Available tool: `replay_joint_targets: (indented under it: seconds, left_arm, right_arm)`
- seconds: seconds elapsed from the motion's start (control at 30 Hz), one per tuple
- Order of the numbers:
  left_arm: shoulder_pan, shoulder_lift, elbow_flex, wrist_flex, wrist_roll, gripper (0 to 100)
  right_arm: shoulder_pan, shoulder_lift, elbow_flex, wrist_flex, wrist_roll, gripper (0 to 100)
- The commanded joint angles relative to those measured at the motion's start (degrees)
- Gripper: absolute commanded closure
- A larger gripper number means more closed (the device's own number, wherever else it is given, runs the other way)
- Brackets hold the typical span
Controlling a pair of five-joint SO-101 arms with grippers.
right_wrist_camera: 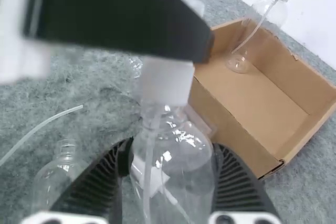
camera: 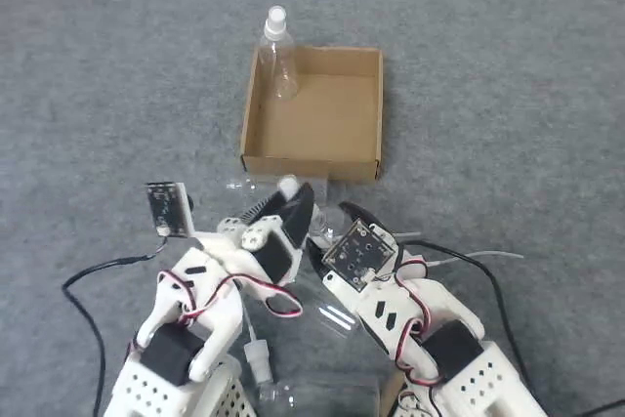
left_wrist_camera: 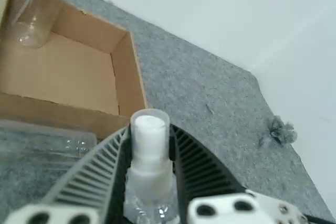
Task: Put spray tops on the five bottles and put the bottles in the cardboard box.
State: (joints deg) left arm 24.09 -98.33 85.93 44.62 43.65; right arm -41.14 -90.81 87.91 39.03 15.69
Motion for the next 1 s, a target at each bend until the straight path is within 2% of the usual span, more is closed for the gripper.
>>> replay_joint_targets:
  seconds: [0.0, 0.5, 0.63, 0.97]
  left_arm:
    - [1.4, 0.2, -0.6, -1.7, -1.2, 99]
    - [1.4, 0.1, -0.7, -1.4, -1.2, 98]
    - [1.5, 0.1, -0.8, -1.4, -1.2, 98]
    - [1.5, 0.1, -0.9, -1.4, -1.3, 99]
  right_arm:
    - [-0.1, -1.2, -1.1, -1.3, 0.5, 98.6]
    - [0.0, -1.2, -1.5, -1.5, 0.0, 98.6]
    - [0.0, -1.2, -1.8, -1.5, -3.9, 98.6]
    - [3.0, -0.6, -4.0, -1.0, -8.3, 98.6]
